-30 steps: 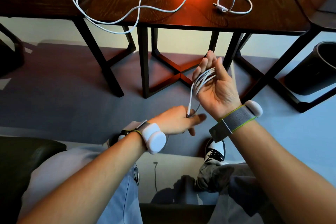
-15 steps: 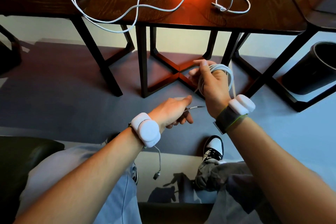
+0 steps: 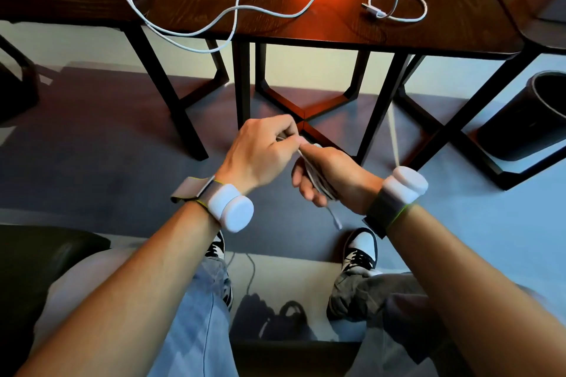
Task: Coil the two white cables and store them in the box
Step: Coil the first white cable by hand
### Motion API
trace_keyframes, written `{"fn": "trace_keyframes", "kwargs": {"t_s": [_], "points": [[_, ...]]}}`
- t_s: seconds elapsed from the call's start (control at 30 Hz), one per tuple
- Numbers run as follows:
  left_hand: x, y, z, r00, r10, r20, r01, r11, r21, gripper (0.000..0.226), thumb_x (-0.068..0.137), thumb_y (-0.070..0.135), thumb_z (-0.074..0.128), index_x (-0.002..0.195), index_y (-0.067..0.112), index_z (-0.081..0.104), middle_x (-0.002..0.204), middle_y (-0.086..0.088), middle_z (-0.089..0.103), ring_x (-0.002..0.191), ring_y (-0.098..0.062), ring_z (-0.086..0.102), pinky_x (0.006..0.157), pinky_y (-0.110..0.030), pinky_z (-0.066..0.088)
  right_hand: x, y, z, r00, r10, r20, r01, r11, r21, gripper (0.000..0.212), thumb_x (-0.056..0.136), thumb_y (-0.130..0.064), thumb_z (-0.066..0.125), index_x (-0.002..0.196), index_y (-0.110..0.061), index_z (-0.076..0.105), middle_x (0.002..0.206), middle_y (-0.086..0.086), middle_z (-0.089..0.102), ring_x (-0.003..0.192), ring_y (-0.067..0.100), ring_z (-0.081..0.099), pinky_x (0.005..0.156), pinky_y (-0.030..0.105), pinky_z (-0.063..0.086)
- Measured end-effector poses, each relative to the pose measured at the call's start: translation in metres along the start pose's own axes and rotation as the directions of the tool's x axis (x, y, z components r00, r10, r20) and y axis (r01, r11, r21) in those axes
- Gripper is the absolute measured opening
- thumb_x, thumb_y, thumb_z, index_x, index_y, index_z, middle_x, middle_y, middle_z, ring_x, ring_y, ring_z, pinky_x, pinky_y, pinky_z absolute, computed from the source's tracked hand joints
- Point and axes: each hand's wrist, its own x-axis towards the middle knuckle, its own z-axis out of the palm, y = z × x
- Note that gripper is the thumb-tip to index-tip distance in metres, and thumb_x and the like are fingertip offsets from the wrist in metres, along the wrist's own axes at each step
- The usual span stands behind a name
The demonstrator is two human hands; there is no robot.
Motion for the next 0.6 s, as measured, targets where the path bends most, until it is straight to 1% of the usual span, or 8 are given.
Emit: {"fn": "trace_keyframes", "kwargs": {"t_s": [0.07,0.13,0.23,0.33,0.43,0.5,0.57,0.6], "points": [[-0.001,0.004,0.0,0.996,0.089,-0.028,-0.093,0.983,-0.158,0.019,0.093,0.025,0.056,0.076,0.016,0.058,0.076,-0.002,0.065,0.071,-0.014,0.055,0.068,-0.031,0.043,-0.005,-0.004,-0.004,0.977,0.02,0.212,-0.065,0.977,0.205,0.073,0.098,-0.06,0.027,0.062,-0.003,0.054,0.038,0.009,0.039,0.026,0.017,0.027,0.036,0.019,0.021],[0.0,0.004,0.002,0.991,0.132,-0.03,-0.135,0.948,-0.287,0.017,0.099,0.022,0.051,0.088,0.015,0.061,0.09,-0.004,0.064,0.083,-0.015,0.058,0.077,-0.028,0.045,-0.009,-0.007,-0.006,0.922,-0.057,0.384,-0.112,0.908,0.404,0.071,0.097,-0.061,0.029,0.058,-0.004,0.049,0.034,0.005,0.033,0.024,0.014,0.022,0.037,0.017,0.016],[-0.001,0.003,0.009,0.985,0.131,0.11,-0.07,0.897,-0.437,0.024,0.106,0.027,0.041,0.1,0.021,0.063,0.086,0.009,0.068,0.089,-0.008,0.061,0.085,-0.024,0.045,-0.011,-0.01,-0.009,0.854,-0.23,0.466,-0.107,0.799,0.591,0.06,0.099,-0.05,0.034,0.057,-0.008,0.046,0.033,-0.002,0.033,0.023,0.012,0.019,0.037,0.017,0.014],[-0.003,0.003,0.017,0.976,0.135,0.172,-0.029,0.859,-0.511,0.027,0.106,0.03,0.037,0.105,0.026,0.064,0.087,0.015,0.07,0.092,-0.005,0.062,0.089,-0.027,0.048,-0.016,-0.011,-0.013,0.841,-0.305,0.447,-0.076,0.751,0.656,0.048,0.097,-0.038,0.041,0.058,-0.011,0.047,0.033,-0.005,0.029,0.024,0.009,0.021,0.036,0.018,0.015],[-0.002,0.005,0.016,0.974,0.174,0.142,-0.076,0.85,-0.522,0.023,0.105,0.024,0.042,0.11,0.025,0.065,0.097,0.018,0.071,0.096,-0.003,0.063,0.086,-0.019,0.048,-0.019,-0.013,-0.017,0.869,-0.307,0.388,-0.035,0.743,0.668,0.041,0.094,-0.029,0.044,0.056,-0.013,0.048,0.033,-0.007,0.034,0.025,0.008,0.025,0.038,0.019,0.013],[-0.002,0.004,0.013,0.978,0.191,0.085,-0.135,0.888,-0.439,0.02,0.104,0.021,0.048,0.111,0.025,0.066,0.099,0.017,0.071,0.098,-0.004,0.065,0.085,-0.017,0.048,-0.018,-0.015,-0.019,0.918,-0.253,0.304,0.005,0.776,0.631,0.038,0.092,-0.026,0.045,0.056,-0.015,0.046,0.033,-0.007,0.032,0.027,0.008,0.03,0.04,0.021,0.017],[-0.004,0.002,0.014,0.981,0.194,0.031,-0.177,0.944,-0.279,0.018,0.1,0.017,0.053,0.112,0.023,0.066,0.098,0.014,0.07,0.091,-0.005,0.066,0.081,-0.017,0.049,-0.015,-0.016,-0.019,0.982,-0.132,0.131,0.046,0.856,0.516,0.032,0.09,-0.025,0.049,0.059,-0.017,0.043,0.038,-0.007,0.027,0.033,0.009,0.03,0.042,0.022,0.024],[-0.005,0.002,0.016,0.981,0.192,0.016,-0.186,0.965,-0.183,0.021,0.096,0.014,0.055,0.113,0.021,0.065,0.099,0.012,0.068,0.087,-0.006,0.065,0.079,-0.017,0.049,-0.013,-0.015,-0.02,0.996,-0.082,0.035,0.058,0.894,0.444,0.028,0.089,-0.023,0.05,0.063,-0.017,0.043,0.043,-0.006,0.026,0.036,0.01,0.03,0.044,0.023,0.026]]}}
